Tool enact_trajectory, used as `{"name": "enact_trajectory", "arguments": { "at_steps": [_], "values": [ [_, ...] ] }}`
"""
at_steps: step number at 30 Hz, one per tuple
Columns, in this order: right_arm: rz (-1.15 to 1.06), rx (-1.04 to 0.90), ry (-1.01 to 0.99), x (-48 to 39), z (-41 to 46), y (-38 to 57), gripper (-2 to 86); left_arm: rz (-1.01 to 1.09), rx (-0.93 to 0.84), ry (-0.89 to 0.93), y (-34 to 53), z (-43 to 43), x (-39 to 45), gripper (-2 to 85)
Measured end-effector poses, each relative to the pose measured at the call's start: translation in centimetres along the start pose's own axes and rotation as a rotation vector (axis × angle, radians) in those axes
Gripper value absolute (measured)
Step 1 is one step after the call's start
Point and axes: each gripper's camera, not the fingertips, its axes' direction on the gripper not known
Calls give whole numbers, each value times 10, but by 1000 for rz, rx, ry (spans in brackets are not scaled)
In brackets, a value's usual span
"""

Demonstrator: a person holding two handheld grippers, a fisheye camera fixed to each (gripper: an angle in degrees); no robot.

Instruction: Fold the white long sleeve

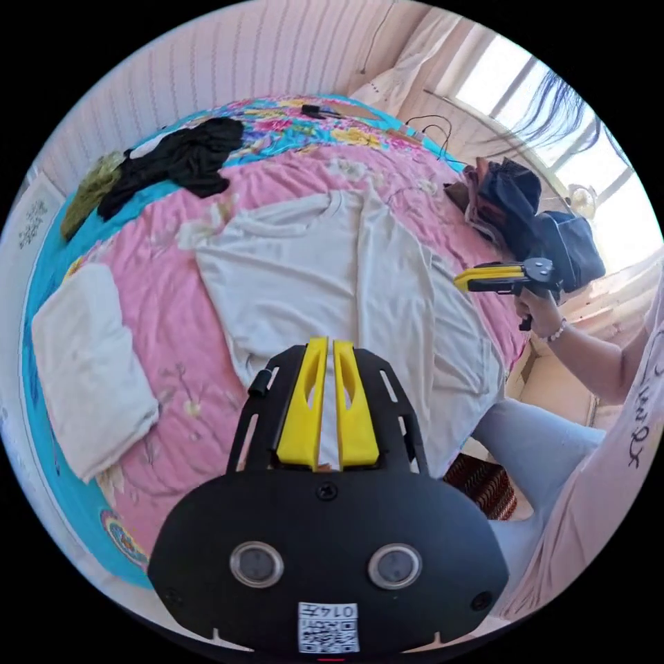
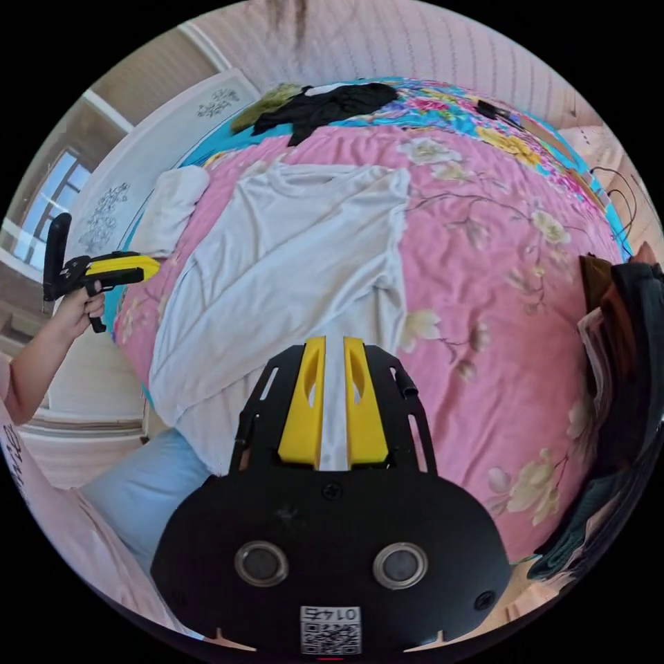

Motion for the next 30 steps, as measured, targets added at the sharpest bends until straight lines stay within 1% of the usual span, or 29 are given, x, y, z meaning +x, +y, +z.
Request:
{"name": "enact_trajectory", "arguments": {
  "at_steps": [2,3,4,6,9,10,13,15,18,20,22,26,30],
  "values": [
    [66,62,51,30,-6,-12,64,70,32,-2,-47,18,5,-3],
    [75,72,55,36,-7,-15,66,100,86,-2,-76,29,9,2],
    [80,86,61,44,-7,-21,69,109,117,36,-103,39,12,19],
    [74,92,69,51,-4,-30,69,109,126,98,-143,56,15,54],
    [67,66,73,61,5,-39,53,107,90,61,-194,88,21,72],
    [64,22,67,67,11,-40,38,115,52,54,-210,101,23,68],
    [47,23,39,80,4,-38,17,120,-24,120,-232,120,26,39],
    [50,17,61,87,-4,-37,12,155,-2,215,-246,122,29,1],
    [52,29,98,99,-18,-34,8,138,38,184,-260,121,28,-8],
    [69,14,89,114,-19,-32,6,139,24,157,-267,127,28,-9],
    [75,1,82,124,-17,-30,6,156,-28,125,-271,143,29,-8],
    [51,-11,121,132,-12,-26,6,166,-6,113,-271,143,28,1],
    [45,-1,137,140,-11,-21,8,156,-2,112,-270,120,21,61]
  ]
}}
